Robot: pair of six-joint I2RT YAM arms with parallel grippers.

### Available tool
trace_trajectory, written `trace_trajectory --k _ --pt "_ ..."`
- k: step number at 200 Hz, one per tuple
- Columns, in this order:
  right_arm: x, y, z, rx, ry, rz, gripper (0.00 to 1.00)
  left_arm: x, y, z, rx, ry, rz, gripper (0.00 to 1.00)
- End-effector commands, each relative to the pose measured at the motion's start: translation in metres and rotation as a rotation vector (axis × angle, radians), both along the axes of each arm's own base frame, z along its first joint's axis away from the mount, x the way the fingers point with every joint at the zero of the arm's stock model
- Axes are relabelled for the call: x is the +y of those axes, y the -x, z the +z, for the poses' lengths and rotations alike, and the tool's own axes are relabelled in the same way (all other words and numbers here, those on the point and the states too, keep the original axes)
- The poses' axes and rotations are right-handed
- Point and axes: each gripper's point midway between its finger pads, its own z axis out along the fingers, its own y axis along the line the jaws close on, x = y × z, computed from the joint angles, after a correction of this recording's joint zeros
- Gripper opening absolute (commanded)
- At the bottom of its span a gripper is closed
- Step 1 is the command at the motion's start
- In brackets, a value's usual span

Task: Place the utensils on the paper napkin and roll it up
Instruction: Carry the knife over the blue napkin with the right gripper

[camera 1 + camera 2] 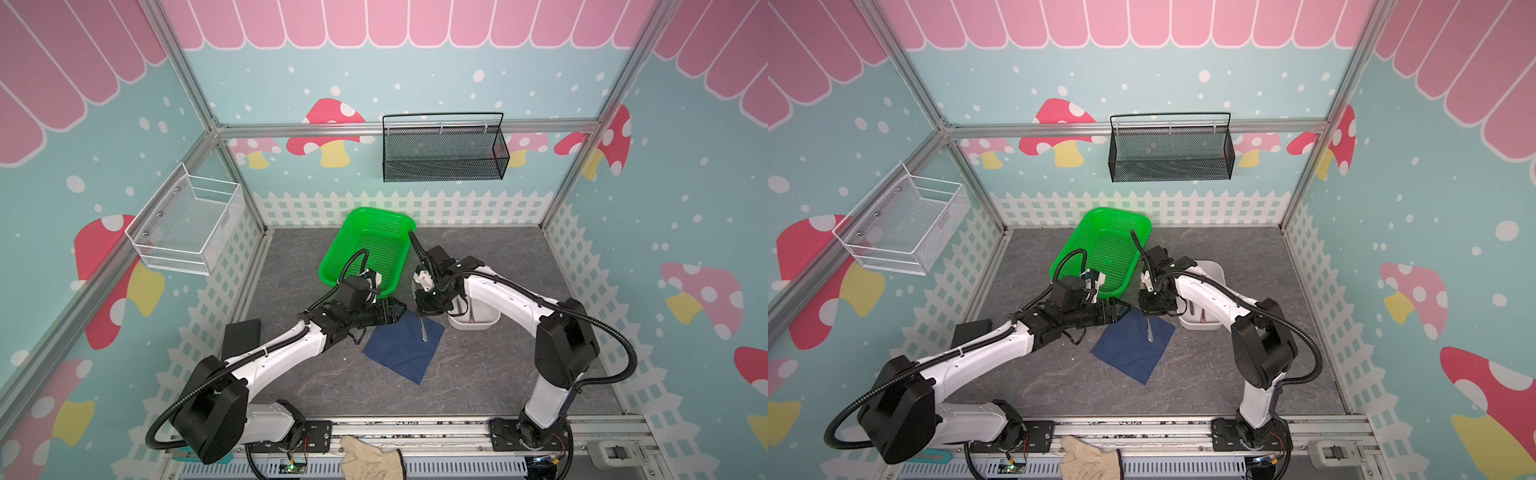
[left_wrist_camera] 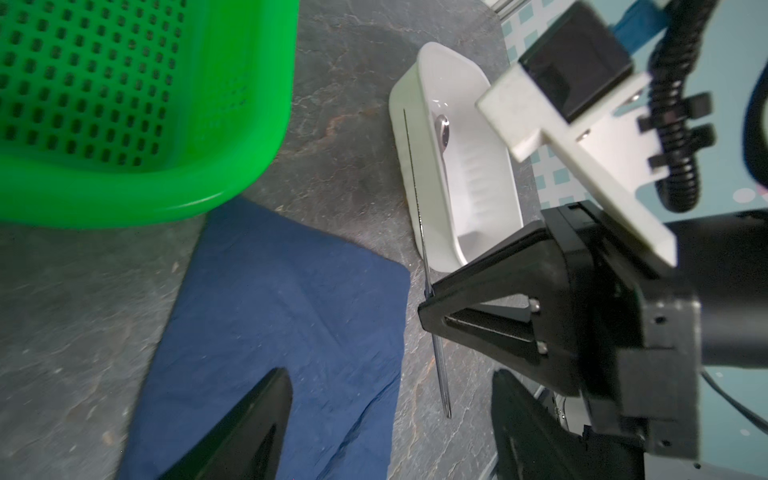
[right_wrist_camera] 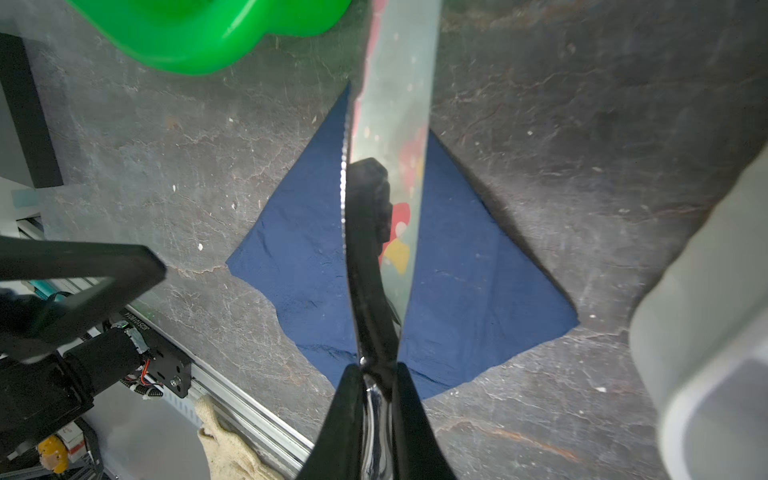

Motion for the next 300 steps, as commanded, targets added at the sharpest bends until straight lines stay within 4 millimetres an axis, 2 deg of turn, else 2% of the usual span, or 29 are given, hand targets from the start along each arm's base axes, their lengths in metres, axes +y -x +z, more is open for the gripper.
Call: trace_trajectory --k 1,48,65,69,115,191,300 --pt "0.013 0.004 -0.015 0.033 -0.003 -0.030 0.14 0.018 0.001 0.002 -0.023 -0.002 0.042 0.78" --pt "0.034 0.008 -0.034 0.048 -0.011 -0.022 0.14 0.040 0.004 -0.007 -0.007 -0.006 0.085 0.78" --pt "0.039 0.007 -0.033 0.035 -0.026 -0.019 0.14 0.046 0.004 -0.008 -0.006 -0.005 0.099 0.78" --pt "0.039 0.008 -0.045 0.059 -0.007 -0.019 0.14 0.047 0.004 -0.008 -0.004 -0.005 0.101 0.78" --pt "0.039 0.005 -0.062 0.066 0.035 -0.025 0.13 0.056 0.002 -0.009 -0.002 -0.010 0.125 0.78" --pt "0.038 -0.006 -0.075 0.047 0.084 -0.027 0.14 0.063 0.000 -0.014 0.012 -0.009 0.145 0.78" --pt "0.039 -0.006 -0.085 0.030 0.089 0.012 0.18 0.063 -0.002 -0.019 0.033 -0.008 0.147 0.78"
